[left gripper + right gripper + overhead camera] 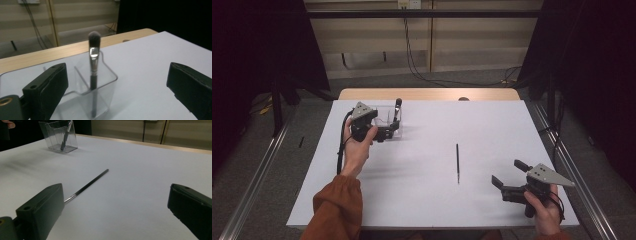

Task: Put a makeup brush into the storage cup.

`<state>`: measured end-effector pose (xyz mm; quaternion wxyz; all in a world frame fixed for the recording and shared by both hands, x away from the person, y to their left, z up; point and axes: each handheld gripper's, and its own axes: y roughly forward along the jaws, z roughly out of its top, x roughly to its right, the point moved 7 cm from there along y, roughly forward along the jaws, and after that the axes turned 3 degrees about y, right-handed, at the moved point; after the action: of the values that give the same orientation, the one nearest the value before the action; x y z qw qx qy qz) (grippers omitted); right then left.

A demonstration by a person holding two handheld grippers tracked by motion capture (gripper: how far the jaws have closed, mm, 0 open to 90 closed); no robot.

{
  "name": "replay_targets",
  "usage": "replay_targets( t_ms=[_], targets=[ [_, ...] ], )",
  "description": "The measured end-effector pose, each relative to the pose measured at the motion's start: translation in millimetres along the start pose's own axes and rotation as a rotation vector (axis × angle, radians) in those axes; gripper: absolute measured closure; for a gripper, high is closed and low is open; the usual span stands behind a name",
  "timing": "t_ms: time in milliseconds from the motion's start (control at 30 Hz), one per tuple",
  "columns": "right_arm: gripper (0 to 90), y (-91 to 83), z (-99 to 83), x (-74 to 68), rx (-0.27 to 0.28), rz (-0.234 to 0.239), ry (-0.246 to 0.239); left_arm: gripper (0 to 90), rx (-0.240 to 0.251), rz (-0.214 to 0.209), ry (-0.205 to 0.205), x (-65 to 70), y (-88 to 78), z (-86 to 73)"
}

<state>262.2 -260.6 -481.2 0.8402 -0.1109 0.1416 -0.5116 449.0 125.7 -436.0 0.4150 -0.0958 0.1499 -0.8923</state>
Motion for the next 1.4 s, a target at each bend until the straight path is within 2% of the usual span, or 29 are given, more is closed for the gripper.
replay_targets(
  t_ms=[33, 200, 333, 500, 567, 667, 767, 800, 1000, 1067, 1133, 1200, 1333, 1400],
  targets=[
    [0.1, 0.1, 0.0, 0.0, 0.000, 0.000, 0.000, 5.1, 0.007, 0.010, 0.001, -2.1, -2.7, -1.1],
    [0.1, 0.7, 0.2, -0.7, -0.001, -0.001, 0.002, 5.6, 0.011, 0.008, -0.012, -5.2, -16.1, -7.7],
    [0.1, 0.9, 0.2, -0.5, -0.001, -0.002, 0.003, 5.7, 0.016, 0.050, 0.007, -8.4, -27.7, -12.5],
    [0.1, 0.7, 0.4, -0.3, 0.001, -0.006, 0.001, 5.7, 0.025, 0.054, -0.016, -9.4, -42.2, -18.0],
    [0.1, 0.7, 0.5, -0.3, 0.002, -0.006, 0.002, 5.5, 0.023, 0.052, -0.009, -7.9, -48.2, -20.5],
    [0.1, 0.9, 0.5, -0.3, 0.002, -0.006, 0.001, 5.4, 0.039, 0.056, 0.023, -3.8, -59.4, -23.0],
    [0.1, 0.7, 0.6, -0.2, 0.003, -0.007, 0.002, 4.7, 0.058, 0.046, -0.003, -0.1, -68.8, -23.6],
    [0.1, 0.6, 0.6, -0.1, 0.003, -0.007, 0.002, 4.6, 0.060, 0.050, -0.001, 0.6, -71.1, -23.8],
    [0.1, 0.3, 0.6, 0.1, 0.003, -0.008, 0.001, 5.8, 0.064, 0.066, 0.045, 9.5, -88.5, -34.8],
    [0.1, 0.4, 0.5, 0.3, 0.002, -0.009, 0.000, 5.9, 0.056, 0.054, 0.043, 12.2, -93.6, -39.9],
    [0.1, 1.2, 0.6, -0.5, 0.001, -0.009, 0.001, 6.0, 0.047, 0.066, 0.044, 12.0, -96.5, -44.5],
    [0.1, 1.6, 0.7, -1.2, 0.000, -0.006, -0.006, 6.0, 0.049, 0.063, 0.019, 12.6, -99.7, -48.9],
    [0.1, 1.4, 1.2, -0.9, 0.004, -0.006, -0.001, 5.8, 0.046, 0.056, 0.006, 17.2, -108.2, -54.6],
    [0.1, 1.0, 0.8, -0.5, 0.002, -0.006, 0.001, 5.9, 0.036, 0.055, 0.031, 19.7, -113.2, -58.1]
  ],
)
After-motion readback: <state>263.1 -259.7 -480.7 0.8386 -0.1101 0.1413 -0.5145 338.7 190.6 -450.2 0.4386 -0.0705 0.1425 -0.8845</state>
